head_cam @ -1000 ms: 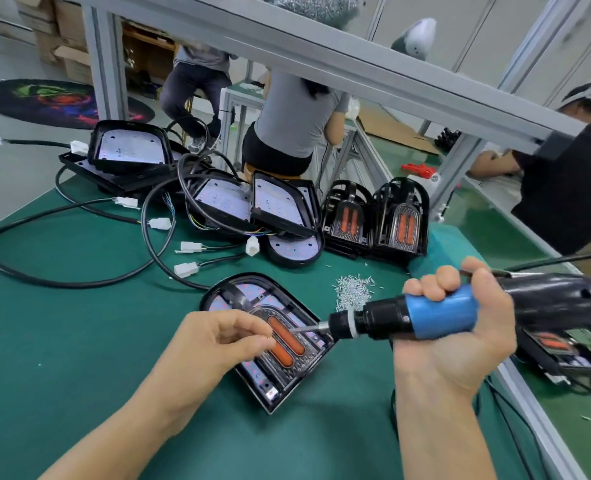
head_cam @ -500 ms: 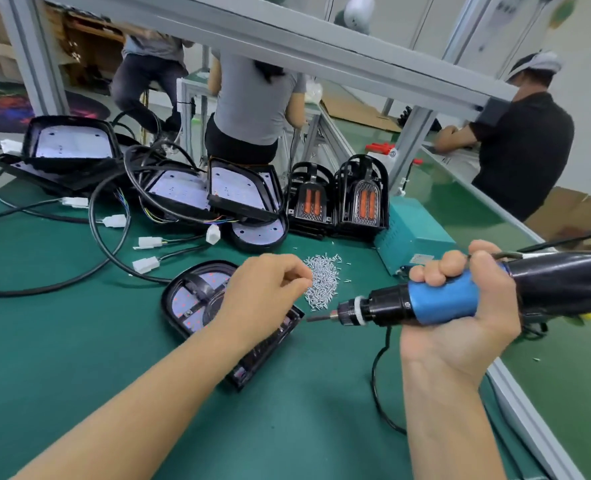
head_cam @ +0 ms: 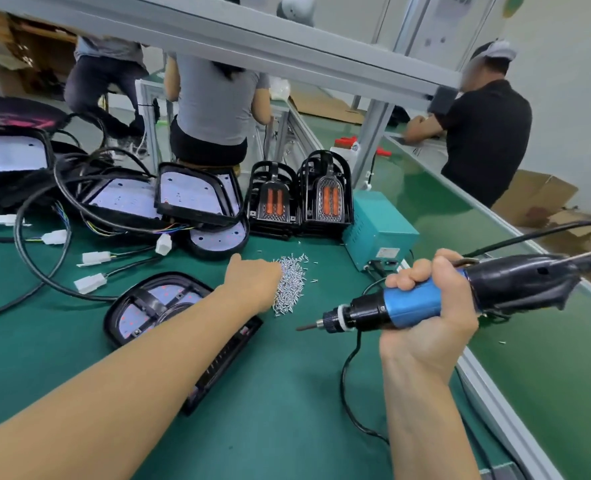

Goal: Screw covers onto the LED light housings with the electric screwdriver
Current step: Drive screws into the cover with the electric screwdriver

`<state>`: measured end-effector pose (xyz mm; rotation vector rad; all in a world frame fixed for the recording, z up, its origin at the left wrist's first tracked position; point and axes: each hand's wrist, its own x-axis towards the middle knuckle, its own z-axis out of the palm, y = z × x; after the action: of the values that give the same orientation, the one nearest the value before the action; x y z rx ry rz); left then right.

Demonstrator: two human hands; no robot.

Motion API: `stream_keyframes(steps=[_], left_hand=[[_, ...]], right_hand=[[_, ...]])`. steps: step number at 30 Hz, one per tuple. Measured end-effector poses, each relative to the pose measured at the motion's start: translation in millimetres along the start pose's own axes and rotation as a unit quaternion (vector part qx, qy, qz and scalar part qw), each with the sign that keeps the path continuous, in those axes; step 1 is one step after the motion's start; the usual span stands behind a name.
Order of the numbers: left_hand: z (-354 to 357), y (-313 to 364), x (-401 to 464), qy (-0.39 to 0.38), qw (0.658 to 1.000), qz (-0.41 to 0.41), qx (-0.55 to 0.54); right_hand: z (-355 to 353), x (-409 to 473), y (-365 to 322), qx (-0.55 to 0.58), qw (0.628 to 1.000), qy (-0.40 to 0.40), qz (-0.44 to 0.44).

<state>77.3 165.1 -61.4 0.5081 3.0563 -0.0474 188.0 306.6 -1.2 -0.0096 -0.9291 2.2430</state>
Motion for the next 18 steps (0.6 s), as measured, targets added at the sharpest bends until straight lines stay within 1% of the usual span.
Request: stream_keyframes(steps=[2,3,5,6,7,9,11,12,14,16,18], left_hand=[[-5,-2,-4,-0.001,1.000,-0.017,-0.013],[-9,-5,-7,0.007,0.999,-0.019,-0.046],[-17,-15,-21,0.043,0.985,-0.005,-0.169],[-21,-21,-33,0.064,0.966,0.005,-0.249],[-22,-27,-47,0.081,0.939,0.013,-0.333],[-20,-37,-82,0.093,0.874,0.023,-0.477],[-14,-44,-113,0.077,0.808,0.000,-0.584],[-10,-48,-125,0.074,0.782,-0.015,-0.619],[-3,-53,-141,0.098,0.746,-0.033,-0.657],[0,-55,-153,0.121,0.721,-0.044,-0.681],[0,-56,-162,0.136,0.709,-0.049,-0.691]], right_hand=[[2,0,1,-0.001,1.000,-0.003,-0.002],[3,0,0,-0.001,1.000,-0.005,-0.003],[7,0,-1,0.007,1.000,-0.009,-0.002],[9,0,-3,0.015,1.000,-0.013,0.000],[10,0,-4,0.024,1.000,-0.017,0.003],[13,-1,-7,0.042,0.999,-0.028,0.014],[18,-4,-8,0.062,0.997,-0.038,0.028],[22,-7,-7,0.069,0.996,-0.044,0.034],[29,-13,-5,0.077,0.994,-0.058,0.045],[38,-21,-1,0.085,0.992,-0.076,0.062],[45,-29,3,0.088,0.989,-0.090,0.079]])
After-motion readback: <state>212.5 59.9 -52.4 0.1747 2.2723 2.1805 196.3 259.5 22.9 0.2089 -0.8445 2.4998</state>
